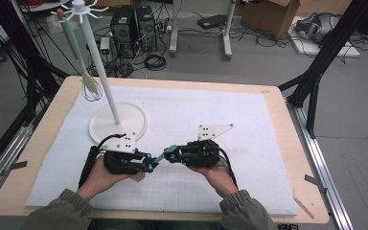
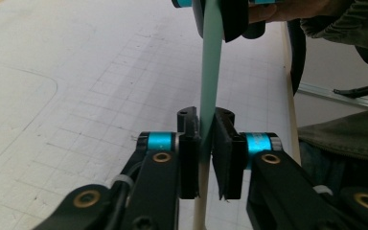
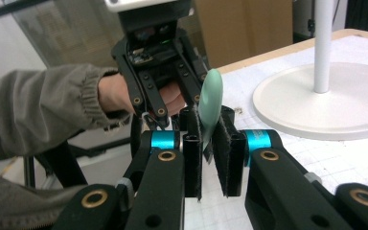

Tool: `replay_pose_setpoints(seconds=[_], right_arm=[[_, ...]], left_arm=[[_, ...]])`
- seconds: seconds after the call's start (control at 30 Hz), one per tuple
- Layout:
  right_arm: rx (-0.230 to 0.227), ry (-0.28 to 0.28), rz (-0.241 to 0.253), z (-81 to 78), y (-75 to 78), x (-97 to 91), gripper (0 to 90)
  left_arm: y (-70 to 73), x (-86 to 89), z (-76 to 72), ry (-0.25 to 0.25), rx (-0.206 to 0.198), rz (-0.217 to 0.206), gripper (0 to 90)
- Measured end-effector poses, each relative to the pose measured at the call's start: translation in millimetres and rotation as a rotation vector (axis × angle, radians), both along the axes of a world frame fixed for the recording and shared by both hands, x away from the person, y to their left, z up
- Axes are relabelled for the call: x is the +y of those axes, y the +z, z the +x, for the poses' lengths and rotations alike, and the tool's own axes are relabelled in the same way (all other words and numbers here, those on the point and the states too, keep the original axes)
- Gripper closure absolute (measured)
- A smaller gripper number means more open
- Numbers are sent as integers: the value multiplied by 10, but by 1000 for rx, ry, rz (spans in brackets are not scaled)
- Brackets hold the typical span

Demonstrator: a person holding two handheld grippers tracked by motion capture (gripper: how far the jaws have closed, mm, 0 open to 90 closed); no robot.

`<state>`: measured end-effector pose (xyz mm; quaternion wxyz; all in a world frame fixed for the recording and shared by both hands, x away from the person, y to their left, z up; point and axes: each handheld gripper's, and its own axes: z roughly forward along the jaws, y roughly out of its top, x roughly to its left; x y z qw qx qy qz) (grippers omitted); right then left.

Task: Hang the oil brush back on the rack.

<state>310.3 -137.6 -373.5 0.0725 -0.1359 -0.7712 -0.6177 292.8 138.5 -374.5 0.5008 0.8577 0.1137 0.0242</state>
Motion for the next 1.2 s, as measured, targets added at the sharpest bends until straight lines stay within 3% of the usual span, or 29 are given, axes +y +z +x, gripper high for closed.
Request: replay_pose_setpoints(seconds=[0.1, 0.17, 0.37, 0.5, 0.73, 0.87, 0.93, 1.03, 1.2], right_arm=[[-17, 13, -15, -9, 34, 26, 830], [-24, 13, -13, -14, 60, 47, 830], [-28, -9, 25, -30, 81, 74, 788], [-38, -26, 29, -47, 101, 103, 810], [-51, 8, 10, -50, 155, 127, 829], [-66, 7, -5, -53, 180, 152, 828], [-63, -3, 3, -50, 178, 152, 808], [-77, -23, 7, -55, 194, 123, 681], [-77, -58, -12, -49, 195, 47, 624]], left_arm=[[20, 10, 4, -11, 4, -10, 760], [35, 14, -4, -30, -2, -19, 827], [59, 29, -6, -13, 0, -48, 841], [53, 18, -10, -13, 1, -60, 842], [74, 45, -6, -15, 9, -66, 755], [80, 45, -18, -30, -1, -64, 835], [83, 58, -11, -21, 9, -85, 840], [98, 114, 5, 12, 10, -115, 841], [128, 220, 21, 60, 5, -169, 842]])
